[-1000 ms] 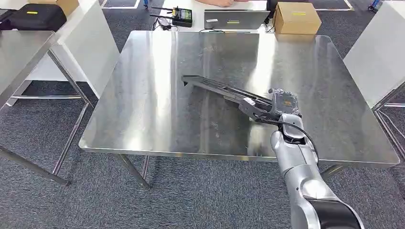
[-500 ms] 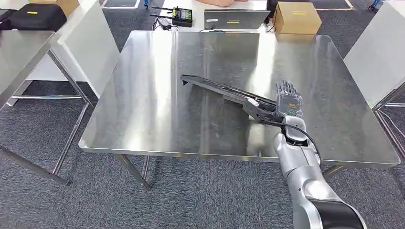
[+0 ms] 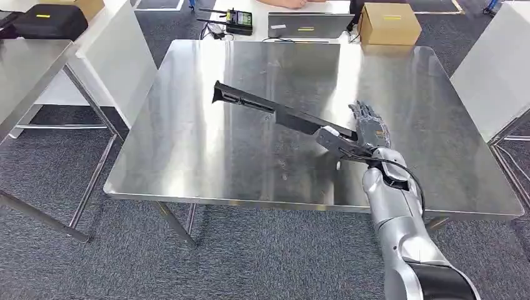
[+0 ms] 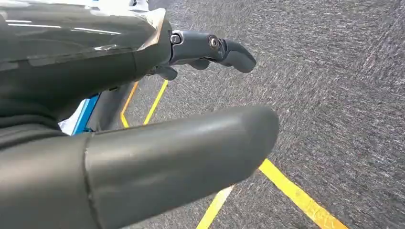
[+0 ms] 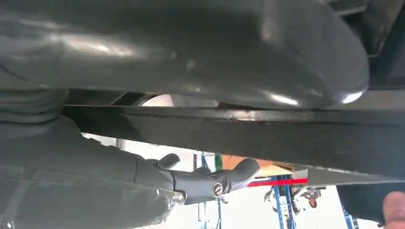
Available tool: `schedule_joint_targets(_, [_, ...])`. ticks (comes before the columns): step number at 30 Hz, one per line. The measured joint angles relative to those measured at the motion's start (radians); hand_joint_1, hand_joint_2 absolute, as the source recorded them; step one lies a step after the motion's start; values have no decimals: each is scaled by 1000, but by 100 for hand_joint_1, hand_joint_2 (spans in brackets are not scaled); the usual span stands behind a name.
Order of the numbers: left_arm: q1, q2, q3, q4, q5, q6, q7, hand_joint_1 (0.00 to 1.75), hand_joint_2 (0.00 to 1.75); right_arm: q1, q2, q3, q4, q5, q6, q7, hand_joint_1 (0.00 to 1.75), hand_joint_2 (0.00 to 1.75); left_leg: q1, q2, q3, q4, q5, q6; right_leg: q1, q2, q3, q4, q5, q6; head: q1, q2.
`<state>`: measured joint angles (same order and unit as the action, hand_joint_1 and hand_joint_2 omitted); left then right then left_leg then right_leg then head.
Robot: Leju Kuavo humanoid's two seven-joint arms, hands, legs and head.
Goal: Take the parts from the cabinet and place them on the table.
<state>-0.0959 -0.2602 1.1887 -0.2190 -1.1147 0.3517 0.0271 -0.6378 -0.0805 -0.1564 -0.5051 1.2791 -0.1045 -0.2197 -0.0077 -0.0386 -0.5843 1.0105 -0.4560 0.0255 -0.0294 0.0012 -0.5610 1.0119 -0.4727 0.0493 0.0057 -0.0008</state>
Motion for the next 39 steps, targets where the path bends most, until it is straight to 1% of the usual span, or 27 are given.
schedule_joint_targets(17, [0, -1, 0, 1, 0, 0, 0, 0, 0, 0, 2, -6, -19, -9, 2, -2, 0, 0, 0, 0, 0, 0, 0, 0, 0, 0, 0, 0, 0, 0, 0, 0])
schedule_joint_targets(19, [0, -1, 0, 1, 0, 0, -2, 0, 0, 1, 3, -6, -26, -36, 17, -37, 0, 0, 0, 0, 0, 0, 0, 0, 0, 0, 0, 0, 0, 0, 0, 0])
schedule_joint_targets(21, [-1, -1, 0, 1, 3, 0, -4, 0, 0, 1, 2, 0, -48, -74, 53, -66, 0, 0, 0, 0, 0, 0, 0, 0, 0, 0, 0, 0, 0, 0, 0, 0])
schedule_joint_targets(23, [-1, -1, 0, 1, 3, 0, -4, 0, 0, 1, -3, 22, -80, -111, 82, -74, 0, 0, 0, 0, 0, 0, 0, 0, 0, 0, 0, 0, 0, 0, 0, 0])
schedule_joint_targets(26, [-1, -1, 0, 1, 3, 0, -6, 0, 0, 13, -16, 49, -145, -169, 107, -79, 0, 0, 0, 0, 0, 0, 0, 0, 0, 0, 0, 0, 0, 0, 0, 0])
schedule_joint_targets(28, [-1, -1, 0, 1, 2, 0, -12, 0, 0, 39, -32, 64, -208, -214, 114, -70, 0, 0, 0, -1, 0, 0, 0, 0, 0, 0, 0, 0, 0, 0, 0, 0])
schedule_joint_targets(32, [-1, -1, 0, 1, -2, 0, -24, 0, 0, 95, -72, 76, -301, -253, 114, -41, 0, 0, 0, 0, 0, 0, -1, 0, 0, 0, 0, 0, 0, 0, 0, 0])
schedule_joint_targets(34, [-1, 0, 0, 1, -9, 0, -30, 0, 0, 126, -103, 88, -329, -235, 145, 11, 0, 0, 0, 0, 0, 0, -1, 1, 0, 0, 0, -1, 0, 0, 0, 0])
schedule_joint_targets(36, [0, 0, 0, 1, -10, 1, -34, 0, 0, 152, -122, 93, -332, -245, 120, 21, 0, 0, 0, 0, -1, 0, -1, 1, 0, -1, 0, -1, 0, 0, 0, 0])
schedule_joint_targets(39, [0, 0, 0, 1, 8, 22, -60, 0, 0, 184, -133, 92, -362, -268, 35, 19, 0, 0, 0, 1, 0, 0, -1, 1, 0, 0, 0, -1, 0, 0, 0, 0])
